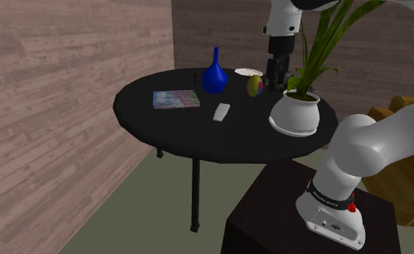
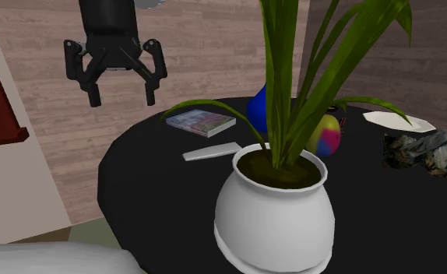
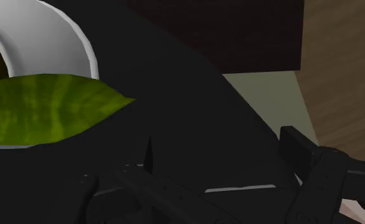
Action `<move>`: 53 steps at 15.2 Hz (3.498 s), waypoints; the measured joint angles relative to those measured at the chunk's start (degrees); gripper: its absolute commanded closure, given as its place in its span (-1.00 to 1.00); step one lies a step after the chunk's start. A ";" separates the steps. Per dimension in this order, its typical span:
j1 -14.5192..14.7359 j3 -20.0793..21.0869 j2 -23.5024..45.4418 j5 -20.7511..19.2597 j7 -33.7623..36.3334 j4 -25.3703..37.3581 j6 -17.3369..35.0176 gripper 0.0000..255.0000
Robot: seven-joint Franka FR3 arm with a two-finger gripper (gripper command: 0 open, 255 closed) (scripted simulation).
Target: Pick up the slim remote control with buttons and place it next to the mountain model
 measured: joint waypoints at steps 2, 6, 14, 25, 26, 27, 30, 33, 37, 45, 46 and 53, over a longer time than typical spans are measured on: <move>-0.24 0.26 0.56 0.27 0.97 -0.28 0.89 -1.00; -2.06 1.65 6.30 1.77 7.88 -0.78 7.80 -1.00; -6.05 3.50 21.10 3.49 22.70 1.87 21.80 -1.00; -10.77 2.73 42.28 3.48 41.46 11.56 36.11 -1.00; -11.16 2.42 44.55 3.47 43.00 13.37 36.84 -1.00; -11.51 2.08 46.30 3.46 44.52 14.19 38.00 -1.00; -12.38 1.05 51.58 3.59 49.14 18.09 40.14 -1.00; -13.42 -0.28 56.02 3.92 52.53 21.22 42.08 -1.00; -13.64 -0.56 57.94 4.12 53.36 20.66 44.74 -1.00; -13.67 -0.50 59.93 4.31 53.33 19.65 47.76 -1.00; -13.67 -0.50 59.93 4.31 53.33 19.64 47.78 -1.00; -13.66 -0.50 59.92 4.31 53.34 19.63 47.79 1.00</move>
